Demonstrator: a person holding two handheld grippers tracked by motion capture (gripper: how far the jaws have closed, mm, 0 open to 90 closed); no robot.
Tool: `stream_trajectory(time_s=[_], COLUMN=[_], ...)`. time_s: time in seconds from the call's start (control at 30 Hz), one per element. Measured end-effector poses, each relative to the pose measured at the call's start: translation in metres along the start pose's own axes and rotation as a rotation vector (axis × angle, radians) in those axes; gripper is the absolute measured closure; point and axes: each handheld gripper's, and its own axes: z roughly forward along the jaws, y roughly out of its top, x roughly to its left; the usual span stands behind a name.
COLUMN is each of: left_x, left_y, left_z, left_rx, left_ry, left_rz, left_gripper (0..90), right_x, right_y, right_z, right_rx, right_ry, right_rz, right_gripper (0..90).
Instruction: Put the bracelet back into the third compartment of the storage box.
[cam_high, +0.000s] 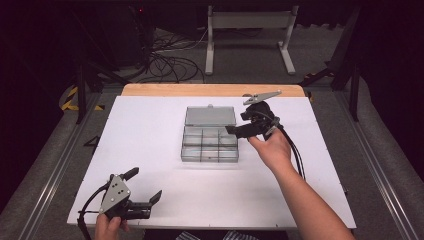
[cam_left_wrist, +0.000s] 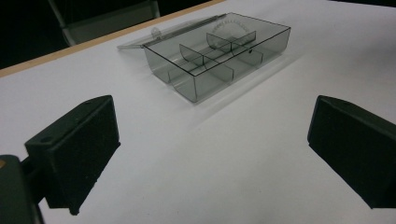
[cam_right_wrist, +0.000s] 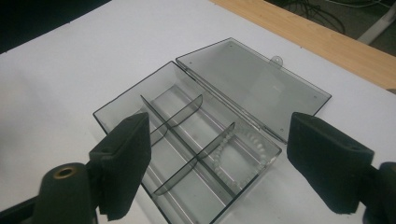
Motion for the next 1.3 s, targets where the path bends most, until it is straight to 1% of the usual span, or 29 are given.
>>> stream_trajectory(time_s=[0.03,0.27,0.4,0.57,0.7,0.77,0.93,1.0,1.17,1.3], left_x=[0.000,0.000,0.000,-0.001,0.000,0.000,-0.001,-0.001,0.000,-0.001], left_y=[0.000,0.000,0.000,0.000,0.000,0.000,0.000,0.000,0.000,0.000], left_z=[0.000,0.000,0.000,0.000,0.000,0.000,0.000,0.000,0.000,0.000], left_rx=[0.000,0.000,0.000,0.002,0.004,0.001,-0.001,-0.001,-0.001,-0.001], left_ry=[-0.002,-0.003,-0.002,0.000,-0.001,-0.001,0.002,0.003,0.002,0.004], left_rz=[-0.007,-0.004,-0.003,-0.002,-0.001,-0.003,0.000,0.005,0.000,0.004], left_gripper=[2.9,2.9,2.8,2.9,2.9,2.9,2.9,2.9,2.9,2.8], right_x=[0.001,0.007,0.009,0.013,0.016,0.018,0.021,0.022,0.027,0.030], right_y=[0.000,0.000,-0.002,-0.004,-0.007,-0.009,-0.016,-0.020,-0.028,-0.038], right_z=[-0.001,-0.013,-0.019,-0.028,-0.033,-0.036,-0.045,-0.049,-0.060,-0.070], right_rx=[0.000,-0.027,-0.031,-0.059,-0.060,-0.066,-0.101,-0.115,-0.126,-0.142], right_ry=[-0.003,-0.002,-0.012,-0.015,-0.015,-0.017,-0.002,-0.004,-0.014,-0.008], right_rz=[-0.005,-0.027,-0.046,-0.067,-0.087,-0.095,-0.091,-0.096,-0.120,-0.122], right_gripper=[21.8,17.5,13.0,9.0,7.1,6.6,5.4,5.2,5.2,5.2])
